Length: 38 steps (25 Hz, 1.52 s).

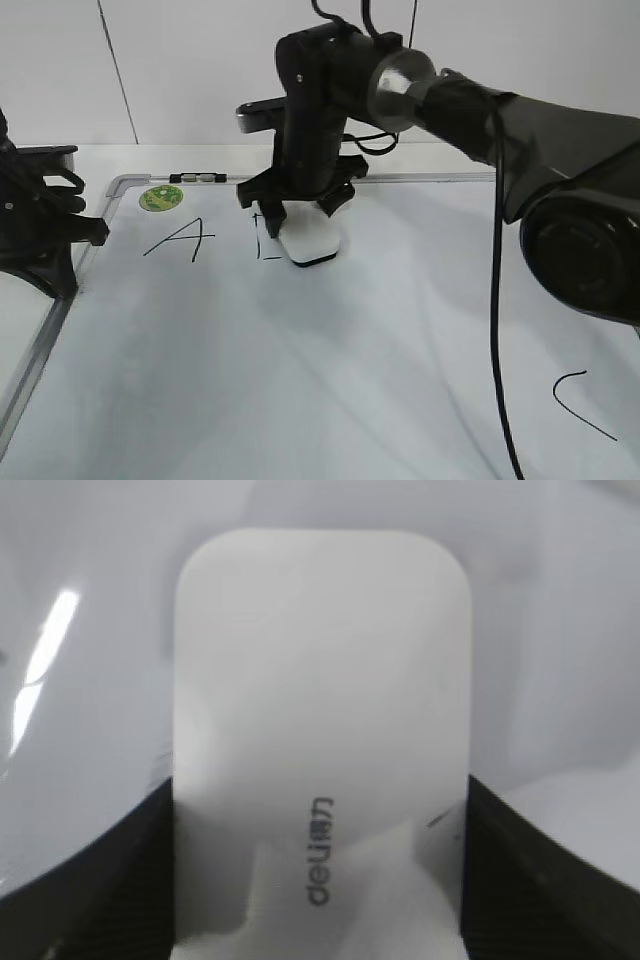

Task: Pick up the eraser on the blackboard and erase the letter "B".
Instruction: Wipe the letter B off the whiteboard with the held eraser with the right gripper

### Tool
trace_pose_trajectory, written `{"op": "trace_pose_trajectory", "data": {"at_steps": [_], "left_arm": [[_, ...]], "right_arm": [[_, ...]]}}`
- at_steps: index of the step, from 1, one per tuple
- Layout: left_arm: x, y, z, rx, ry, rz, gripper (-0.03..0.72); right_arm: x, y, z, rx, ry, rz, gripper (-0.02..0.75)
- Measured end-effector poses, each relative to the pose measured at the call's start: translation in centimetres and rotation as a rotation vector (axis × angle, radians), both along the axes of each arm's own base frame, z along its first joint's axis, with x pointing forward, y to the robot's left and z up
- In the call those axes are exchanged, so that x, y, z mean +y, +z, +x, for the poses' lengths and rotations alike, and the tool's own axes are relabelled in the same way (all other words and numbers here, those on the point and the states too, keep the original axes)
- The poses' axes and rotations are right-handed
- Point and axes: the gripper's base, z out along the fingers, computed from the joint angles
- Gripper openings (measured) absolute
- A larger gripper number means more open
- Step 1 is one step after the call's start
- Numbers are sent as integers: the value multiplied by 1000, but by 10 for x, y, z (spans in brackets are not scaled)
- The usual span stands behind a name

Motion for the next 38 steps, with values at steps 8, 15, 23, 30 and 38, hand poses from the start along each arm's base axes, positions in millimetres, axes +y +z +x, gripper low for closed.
{"op": "trace_pose_trajectory", "data": {"at_steps": [8, 15, 23, 30, 38], "left_arm": [[0, 0, 0, 1, 0, 0, 27], [0, 0, 0, 1, 0, 0, 28], [0, 0, -1, 8, -2, 2, 29], [0, 0, -2, 20, -5, 5, 32], [1, 0, -2, 21, -6, 7, 32]], "right_arm": [[-38, 1, 29, -51, -87, -26, 552], [-17, -2, 18, -72, -34, -66, 552], [34, -6, -11, -70, 82, -27, 552], [42, -6, -16, -47, 95, 8, 552], [45, -7, -19, -35, 102, 24, 552]]}}
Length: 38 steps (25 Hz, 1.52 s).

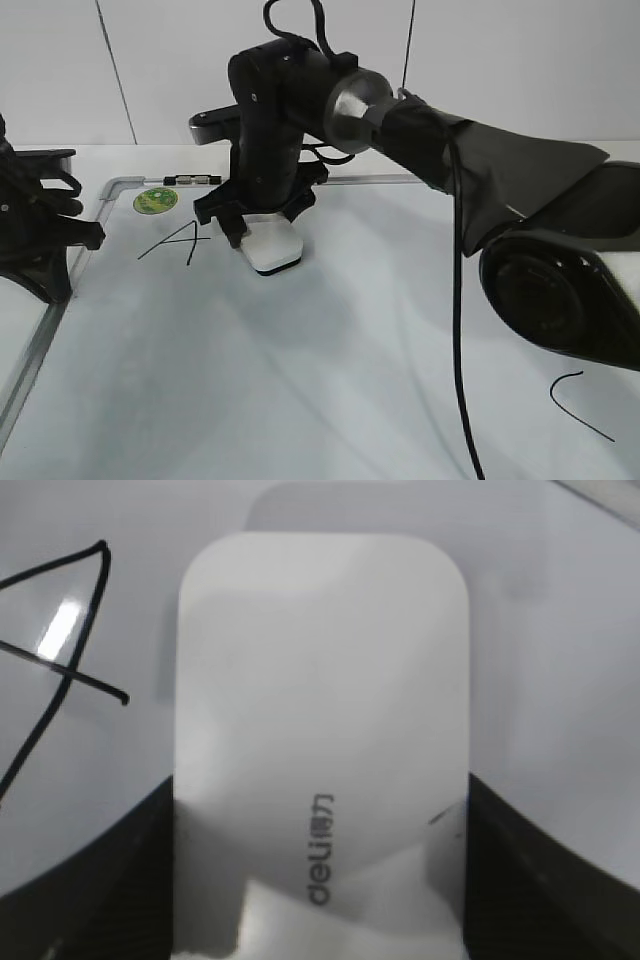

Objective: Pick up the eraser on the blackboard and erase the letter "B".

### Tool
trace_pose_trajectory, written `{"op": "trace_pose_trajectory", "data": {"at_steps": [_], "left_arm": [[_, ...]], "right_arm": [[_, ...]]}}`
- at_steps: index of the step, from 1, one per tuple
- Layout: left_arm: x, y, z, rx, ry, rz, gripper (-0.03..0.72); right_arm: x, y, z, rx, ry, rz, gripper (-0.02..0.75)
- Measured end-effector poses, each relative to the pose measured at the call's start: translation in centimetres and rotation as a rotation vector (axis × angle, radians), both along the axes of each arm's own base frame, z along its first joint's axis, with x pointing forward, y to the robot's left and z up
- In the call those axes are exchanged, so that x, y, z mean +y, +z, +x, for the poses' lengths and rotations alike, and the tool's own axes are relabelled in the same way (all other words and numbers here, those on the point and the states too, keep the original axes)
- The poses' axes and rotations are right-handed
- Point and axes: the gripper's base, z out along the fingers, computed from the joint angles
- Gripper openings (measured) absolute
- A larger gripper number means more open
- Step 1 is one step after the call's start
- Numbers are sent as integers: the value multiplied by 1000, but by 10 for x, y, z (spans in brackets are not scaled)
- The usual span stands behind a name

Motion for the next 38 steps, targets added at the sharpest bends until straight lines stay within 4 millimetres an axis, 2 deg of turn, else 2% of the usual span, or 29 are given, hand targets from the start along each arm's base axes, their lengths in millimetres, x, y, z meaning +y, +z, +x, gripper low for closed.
{"op": "trace_pose_trajectory", "data": {"at_steps": [5, 8, 11, 17, 20, 22, 28, 35, 38], "left_arm": [[0, 0, 0, 0, 0, 0, 32], [0, 0, 0, 0, 0, 0, 32], [0, 0, 0, 0, 0, 0, 32], [0, 0, 0, -2, -2, 0, 32], [0, 0, 1, -8, -1, 0, 32], [0, 0, 1, -8, -1, 0, 32], [0, 0, 1, -8, -1, 0, 32], [0, 0, 1, -6, -1, 0, 32], [0, 0, 1, -6, -1, 0, 32]], "right_arm": [[1, -1, 0, -17, 4, -21, 552], [-8, -2, 7, -8, -24, -15, 552], [-21, -1, 17, 8, -67, 27, 552], [-69, -2, 49, -8, -188, 41, 552], [-73, -2, 51, -8, -199, 42, 552], [-71, -2, 51, -13, -194, 34, 552], [-48, -4, 38, -52, -130, -21, 552], [7, -4, 0, -30, -16, 10, 552], [16, -5, -7, -26, 7, 15, 552]]}}
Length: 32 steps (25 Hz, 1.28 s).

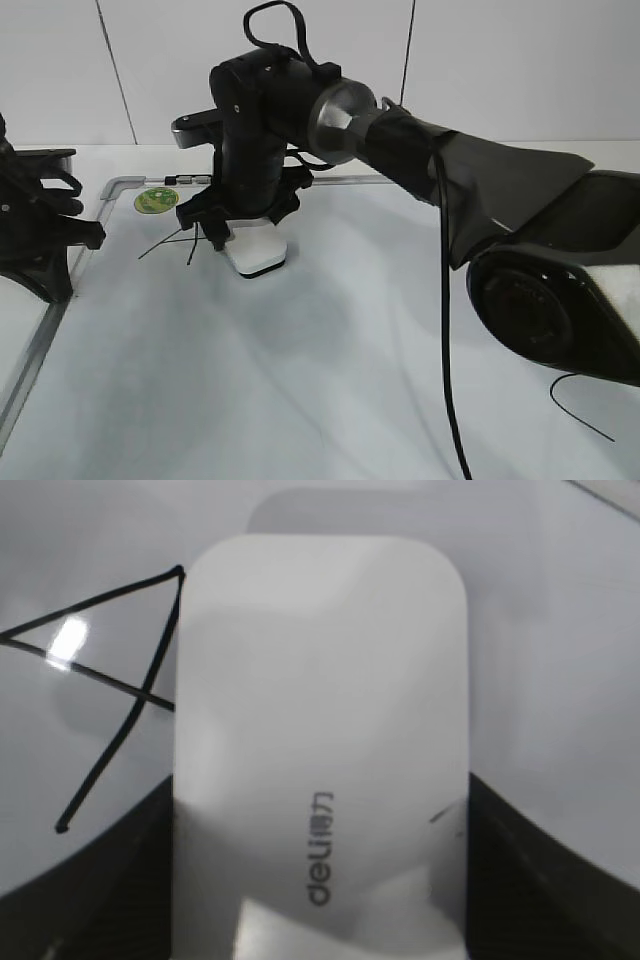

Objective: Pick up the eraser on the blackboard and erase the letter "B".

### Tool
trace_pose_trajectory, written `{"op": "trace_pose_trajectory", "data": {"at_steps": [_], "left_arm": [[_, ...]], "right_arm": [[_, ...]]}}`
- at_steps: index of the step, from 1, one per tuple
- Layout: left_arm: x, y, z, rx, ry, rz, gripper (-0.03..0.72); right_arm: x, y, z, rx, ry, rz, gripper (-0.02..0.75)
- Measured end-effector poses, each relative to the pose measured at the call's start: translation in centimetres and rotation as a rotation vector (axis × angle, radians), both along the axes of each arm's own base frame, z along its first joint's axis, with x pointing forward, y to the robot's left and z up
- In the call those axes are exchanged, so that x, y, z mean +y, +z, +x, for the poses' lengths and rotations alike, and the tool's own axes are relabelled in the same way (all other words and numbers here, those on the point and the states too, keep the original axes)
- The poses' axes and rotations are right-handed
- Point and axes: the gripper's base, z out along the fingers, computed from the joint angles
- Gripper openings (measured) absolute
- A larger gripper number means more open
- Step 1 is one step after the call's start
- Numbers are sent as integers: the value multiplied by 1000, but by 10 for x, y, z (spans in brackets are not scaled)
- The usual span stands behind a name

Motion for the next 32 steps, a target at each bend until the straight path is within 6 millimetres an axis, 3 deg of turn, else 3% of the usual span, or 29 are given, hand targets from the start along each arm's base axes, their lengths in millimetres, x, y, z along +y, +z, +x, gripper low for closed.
{"op": "trace_pose_trajectory", "data": {"at_steps": [6, 11, 18, 20, 25, 32], "left_arm": [[0, 0, 0, 0, 0, 0, 32], [0, 0, 0, -2, 0, 0, 32], [0, 0, 1, -5, 3, -4, 32], [0, 0, 1, -8, 3, -4, 32], [0, 0, 1, -10, 2, -5, 32], [0, 0, 1, -8, 2, -5, 32]], "right_arm": [[-1, 0, 1, -27, 0, -31, 552], [-16, 0, 12, -19, -45, -22, 552], [-67, 0, 48, -23, -160, -25, 552], [-74, 0, 52, -23, -177, -24, 552], [-73, 0, 51, -13, -176, -11, 552], [-49, 0, 36, -24, -111, -24, 552]]}}
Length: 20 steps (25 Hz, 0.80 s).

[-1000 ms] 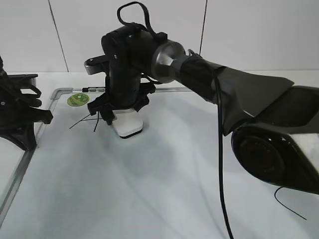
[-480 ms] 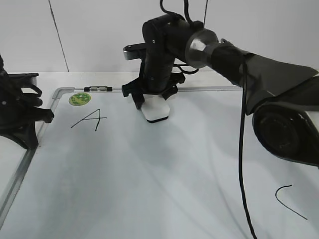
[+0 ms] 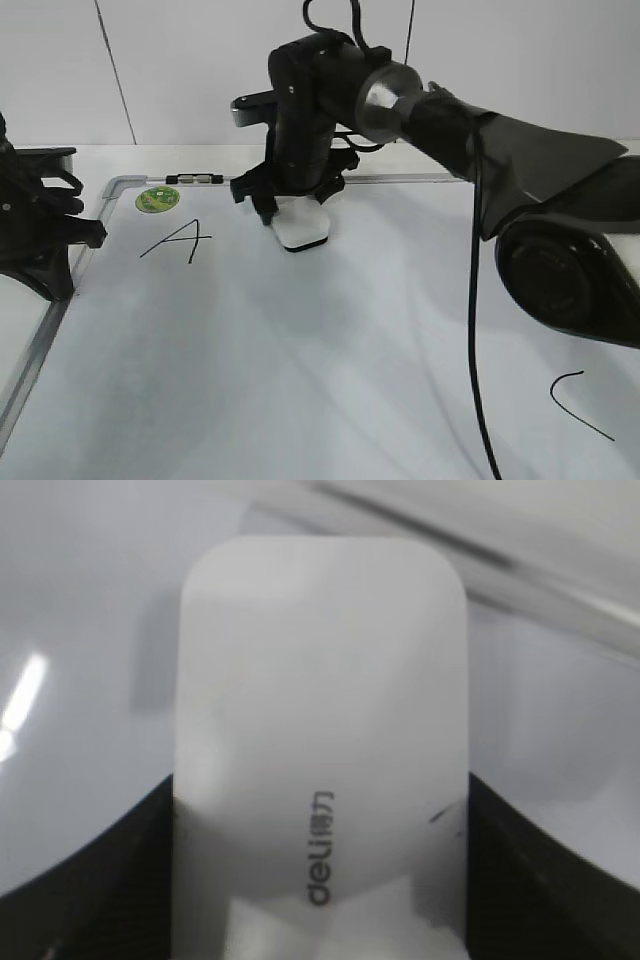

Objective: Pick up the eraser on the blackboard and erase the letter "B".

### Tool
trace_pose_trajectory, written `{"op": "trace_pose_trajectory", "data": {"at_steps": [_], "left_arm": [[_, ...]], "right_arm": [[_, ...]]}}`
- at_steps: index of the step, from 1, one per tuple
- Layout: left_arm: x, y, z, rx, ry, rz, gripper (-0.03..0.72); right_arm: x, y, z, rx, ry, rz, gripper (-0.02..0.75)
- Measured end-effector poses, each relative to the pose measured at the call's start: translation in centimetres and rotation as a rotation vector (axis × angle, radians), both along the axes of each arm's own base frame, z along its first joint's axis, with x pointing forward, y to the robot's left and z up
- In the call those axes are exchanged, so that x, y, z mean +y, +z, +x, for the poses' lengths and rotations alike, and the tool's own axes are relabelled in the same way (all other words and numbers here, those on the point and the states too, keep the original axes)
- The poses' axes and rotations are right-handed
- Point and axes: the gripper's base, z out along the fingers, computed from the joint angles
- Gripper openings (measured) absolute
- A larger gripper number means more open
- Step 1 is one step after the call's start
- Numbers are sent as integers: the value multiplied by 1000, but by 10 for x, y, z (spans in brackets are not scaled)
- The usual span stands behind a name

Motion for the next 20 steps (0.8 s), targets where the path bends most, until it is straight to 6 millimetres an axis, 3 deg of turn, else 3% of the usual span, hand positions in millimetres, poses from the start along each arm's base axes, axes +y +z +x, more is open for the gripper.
{"op": "trace_pose_trajectory", "data": {"at_steps": [7, 13, 20], "left_arm": [[0, 0, 0, 2, 0, 0, 32], [0, 0, 0, 4, 0, 0, 32], [0, 0, 0, 2, 0, 0, 32]], "right_arm": [[42, 0, -30, 15, 100, 20, 552], [39, 0, -28, 18, 92, 20, 552], [9, 0, -6, 37, 24, 51, 552]]}}
